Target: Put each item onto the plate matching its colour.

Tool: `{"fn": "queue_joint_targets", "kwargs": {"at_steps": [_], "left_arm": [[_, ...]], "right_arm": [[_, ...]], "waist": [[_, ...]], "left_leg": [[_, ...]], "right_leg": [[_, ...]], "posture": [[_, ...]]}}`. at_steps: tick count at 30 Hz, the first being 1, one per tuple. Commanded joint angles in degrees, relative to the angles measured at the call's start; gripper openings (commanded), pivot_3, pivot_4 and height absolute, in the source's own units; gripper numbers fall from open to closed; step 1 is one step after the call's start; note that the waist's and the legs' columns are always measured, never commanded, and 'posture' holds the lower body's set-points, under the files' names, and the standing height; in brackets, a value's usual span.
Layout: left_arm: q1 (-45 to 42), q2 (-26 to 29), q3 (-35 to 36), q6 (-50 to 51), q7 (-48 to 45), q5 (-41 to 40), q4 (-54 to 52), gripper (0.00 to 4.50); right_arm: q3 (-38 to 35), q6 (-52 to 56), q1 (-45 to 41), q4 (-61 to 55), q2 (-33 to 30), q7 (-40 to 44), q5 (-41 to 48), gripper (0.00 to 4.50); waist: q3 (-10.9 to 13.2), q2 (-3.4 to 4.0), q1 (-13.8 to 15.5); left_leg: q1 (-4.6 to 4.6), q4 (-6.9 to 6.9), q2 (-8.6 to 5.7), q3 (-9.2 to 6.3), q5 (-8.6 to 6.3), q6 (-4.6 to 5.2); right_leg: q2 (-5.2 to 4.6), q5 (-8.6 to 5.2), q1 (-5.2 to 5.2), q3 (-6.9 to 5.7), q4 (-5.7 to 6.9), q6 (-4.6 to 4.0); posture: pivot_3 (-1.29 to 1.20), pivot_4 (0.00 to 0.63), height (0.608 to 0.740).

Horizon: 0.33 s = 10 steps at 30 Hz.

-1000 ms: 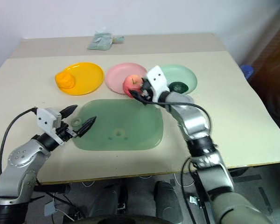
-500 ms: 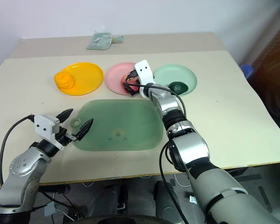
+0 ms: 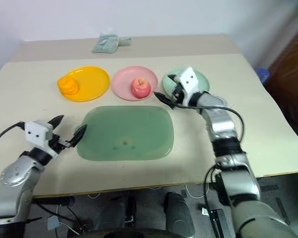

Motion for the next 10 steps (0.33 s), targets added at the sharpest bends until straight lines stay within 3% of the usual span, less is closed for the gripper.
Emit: {"fn": "queue_joint_targets", "kwargs": {"at_steps": [1,5,10], "left_arm": [[1.0,1.8,3.6,-1.2,-1.4,-0.8,-0.4,4.5],[1.3,2.2,4.2,-1.3,-2.0,-1.1,0.0,4.5],[1.8,1.6,4.4,-2.2,-2.4,-0.8,0.8,4.5]], "right_arm": [[-2.9,7.1,6.5,-13.6,-5.4,3.9,5.3,4.47],[-4.5,11.4,14.0,-19.1,-10.0,3.9,6.3,4.47],[-4.8,12.8,16.1,-19.5,-10.2,2.8,6.8,4.47]], "waist": [[0.0,0.0,0.1],[0.0,-0.01,0.4],[0.0,-0.01,0.3]], "left_leg": [[0.02,0.0,0.03,0.0,0.0,0.0],[0.04,0.01,0.08,0.0,-0.01,-0.01],[0.03,0.04,0.07,0.03,-0.01,-0.01]], "right_leg": [[0.01,-0.05,0.0,0.0,0.0,-0.08],[0.01,-0.08,0.03,0.0,-0.07,-0.14],[0.03,-0.08,0.04,0.03,-0.15,-0.18]], "posture": [[0.0,0.15,0.74],[0.0,0.15,0.74],[0.0,0.15,0.74]]}}
